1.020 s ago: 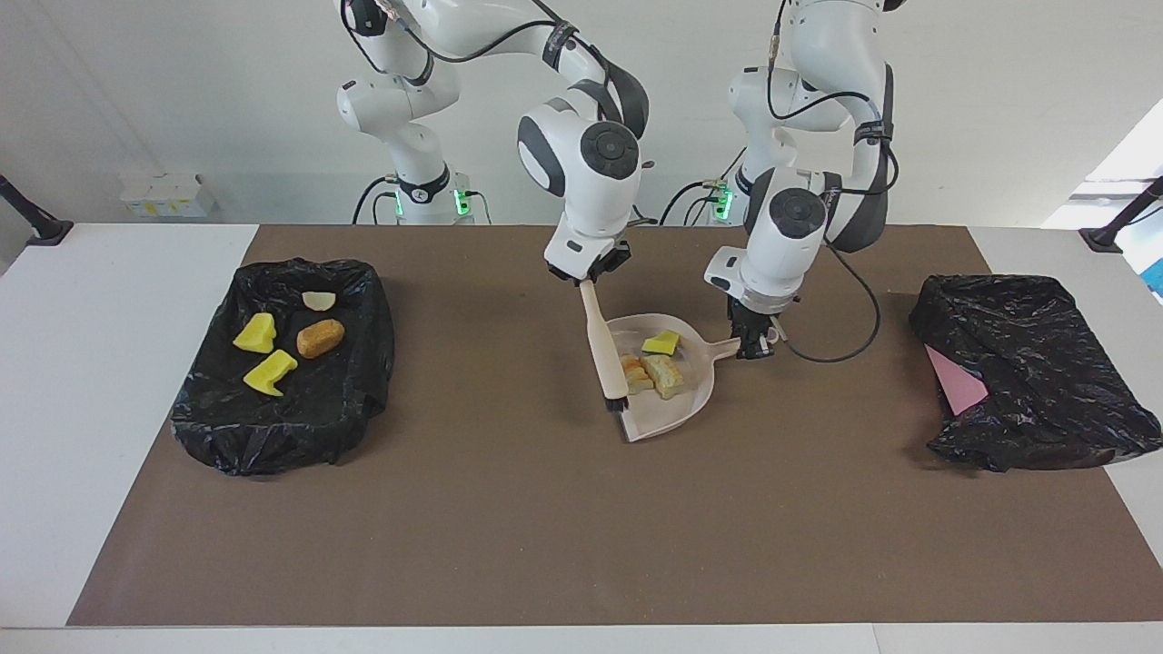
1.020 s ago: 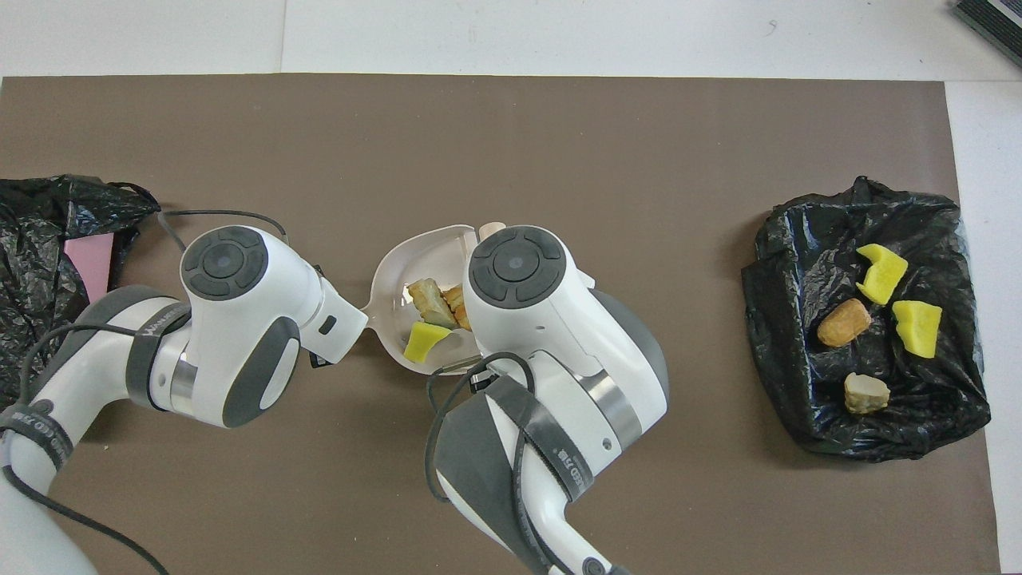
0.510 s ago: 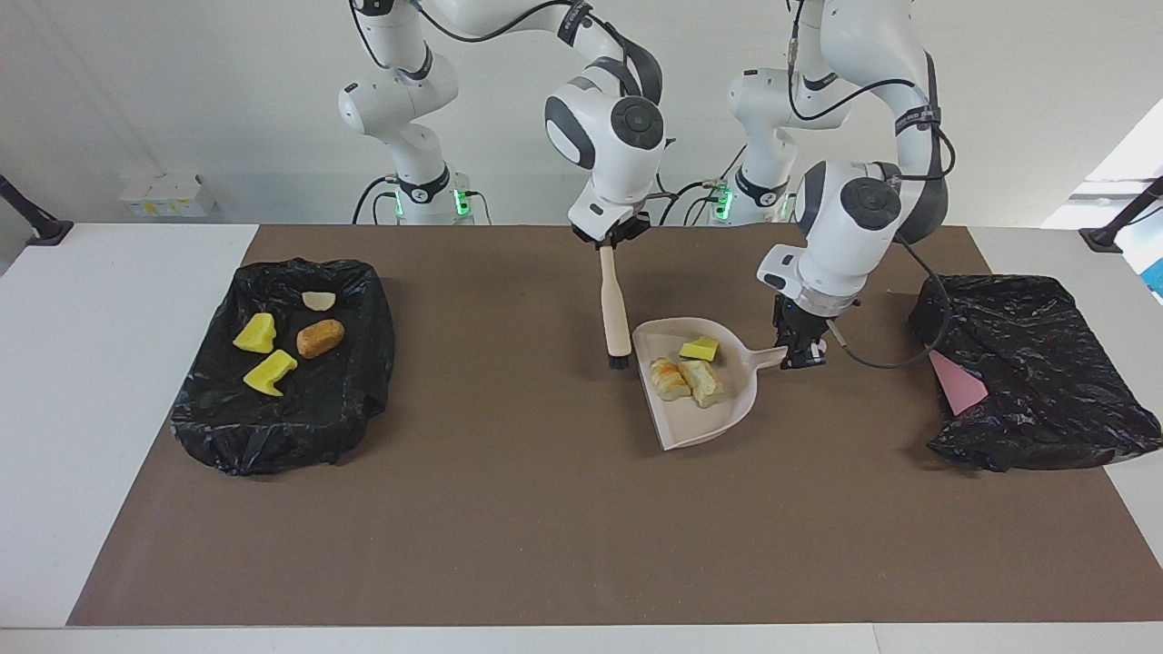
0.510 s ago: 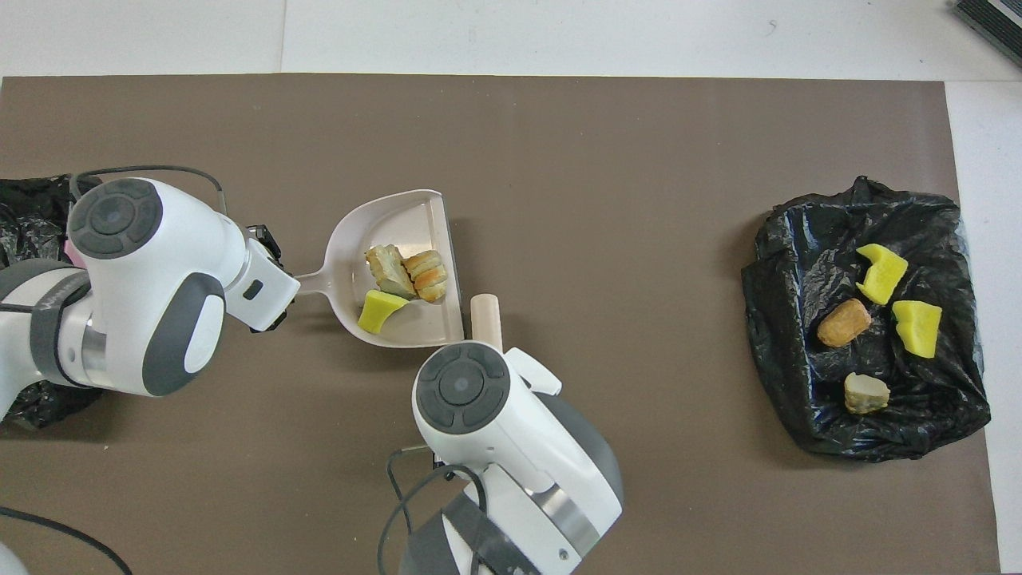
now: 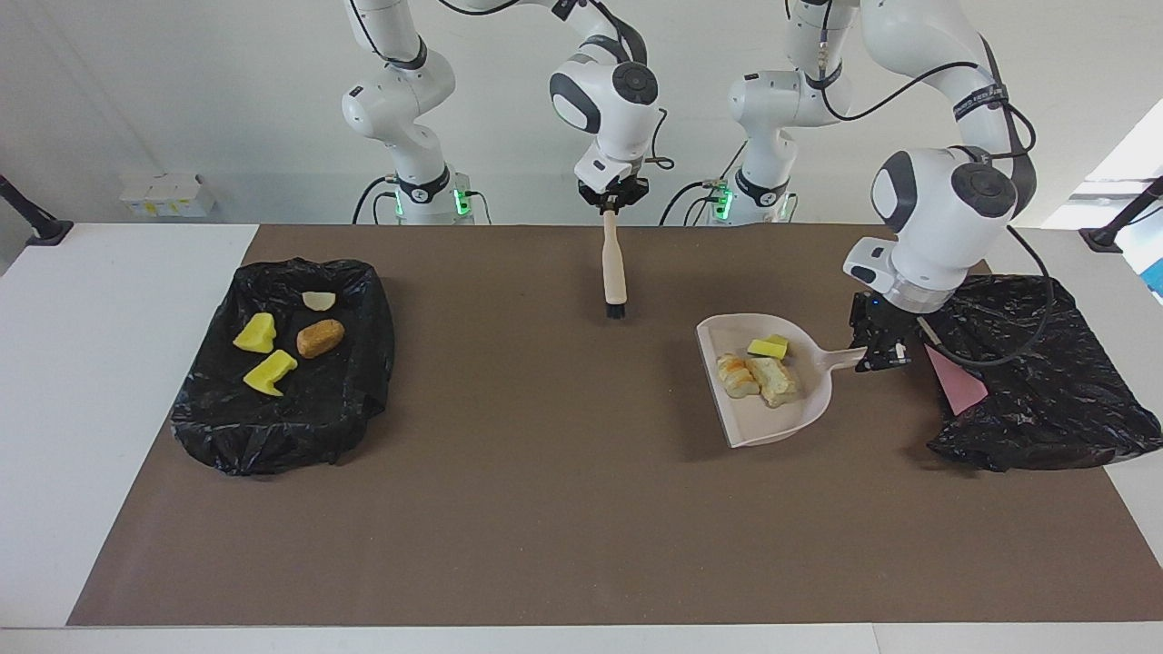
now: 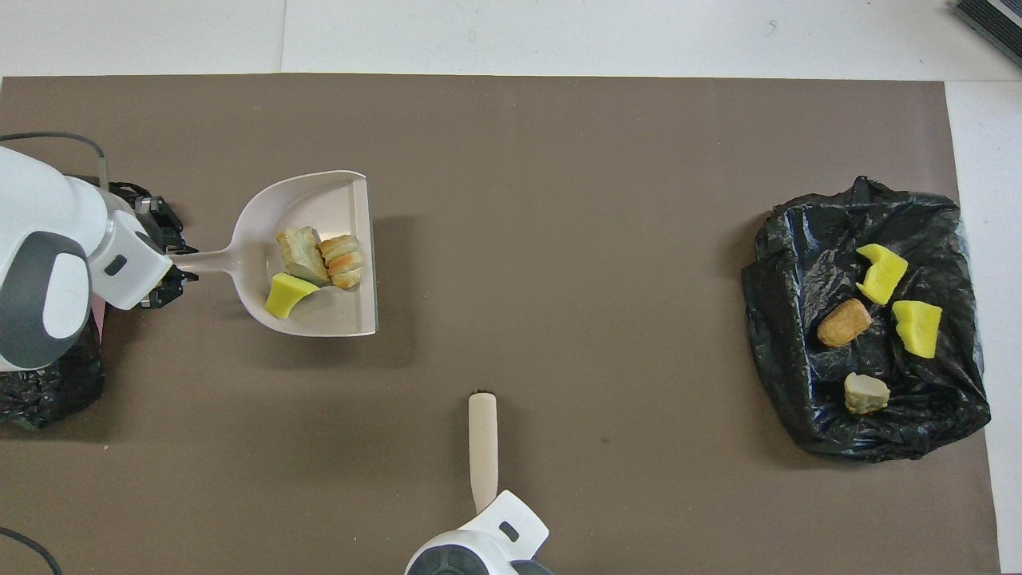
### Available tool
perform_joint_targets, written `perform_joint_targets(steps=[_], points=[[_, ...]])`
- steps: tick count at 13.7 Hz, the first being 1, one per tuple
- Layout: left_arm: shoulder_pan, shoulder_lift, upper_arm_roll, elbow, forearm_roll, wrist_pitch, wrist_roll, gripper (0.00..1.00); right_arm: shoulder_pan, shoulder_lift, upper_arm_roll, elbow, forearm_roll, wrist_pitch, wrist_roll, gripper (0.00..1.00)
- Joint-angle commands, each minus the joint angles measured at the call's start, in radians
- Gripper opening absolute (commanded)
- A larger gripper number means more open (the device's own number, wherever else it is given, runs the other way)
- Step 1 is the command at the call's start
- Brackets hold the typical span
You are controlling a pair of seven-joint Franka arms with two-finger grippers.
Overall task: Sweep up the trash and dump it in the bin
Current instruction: 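Carry the loaded dustpan toward the nearer trash bag with the left gripper, then tip the dustpan over the trash bag with the left gripper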
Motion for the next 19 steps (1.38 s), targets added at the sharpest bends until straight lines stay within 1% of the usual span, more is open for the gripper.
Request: perform_joint_targets(steps=[1, 4, 6, 8, 9, 10, 11, 12, 13, 15, 16, 17, 19], points=[[0.093, 0.002, -0.01, 0.063, -0.024, -0.065, 0.145, 0.0, 0.0, -0.021, -0.004, -0.04, 0.027, 0.067, 0.008, 0.0], [0.222, 0.006, -0.01, 0.091, -0.022, -0.084, 0.317, 0.0, 0.015, 0.013, -0.004, -0.051, 0.047, 0.107, -0.035, 0.0], [0.285, 0.018, -0.01, 0.137, -0.013, -0.124, 0.389, 0.0, 0.015, 0.015, -0.004, -0.052, 0.048, 0.107, -0.064, 0.0], [0.345, 0.026, -0.008, 0.171, 0.001, -0.131, 0.443, 0.0, 0.015, 0.016, -0.004, -0.052, 0.048, 0.104, -0.104, 0.0], [0.386, 0.028, -0.008, 0.181, 0.03, -0.13, 0.465, 0.0, 0.015, 0.016, -0.004, -0.052, 0.048, 0.104, -0.108, 0.0], [0.432, 0.031, -0.008, 0.198, 0.039, -0.127, 0.471, 0.0, 0.013, 0.016, -0.004, -0.052, 0.048, 0.104, -0.107, 0.1], [0.472, 0.04, -0.008, 0.215, 0.042, -0.118, 0.488, 0.0, 0.01, 0.018, -0.005, -0.052, 0.048, 0.103, -0.102, 0.29], [0.495, 0.057, -0.007, 0.241, 0.068, -0.115, 0.53, 0.0, 0.01, 0.018, -0.005, -0.052, 0.048, 0.1, -0.102, 0.37], [0.5, 0.072, -0.008, 0.27, 0.111, -0.111, 0.561, 0.0, 0.009, 0.018, -0.005, -0.052, 0.048, 0.095, -0.101, 0.39], [0.513, 0.086, -0.007, 0.286, 0.198, -0.072, 0.562, 0.0, 0.003, 0.03, -0.005, -0.039, 0.048, 0.092, -0.087, 0.51], [0.516, 0.088, -0.004, 0.287, 0.234, -0.037, 0.562, 0.0, -0.006, 0.044, -0.007, -0.022, 0.047, 0.091, -0.087, 0.59], [0.517, 0.089, 0.002, 0.286, 0.295, -0.004, 0.554, 0.0, -0.022, 0.051, -0.008, -0.005, 0.047, 0.092, -0.087, 0.7], [0.517, 0.088, 0.004, 0.271, 0.434, 0.08, 0.51, 0.0, -0.091, 0.033, -0.01, 0.024, 0.047, 0.086, -0.09, 0.85]])
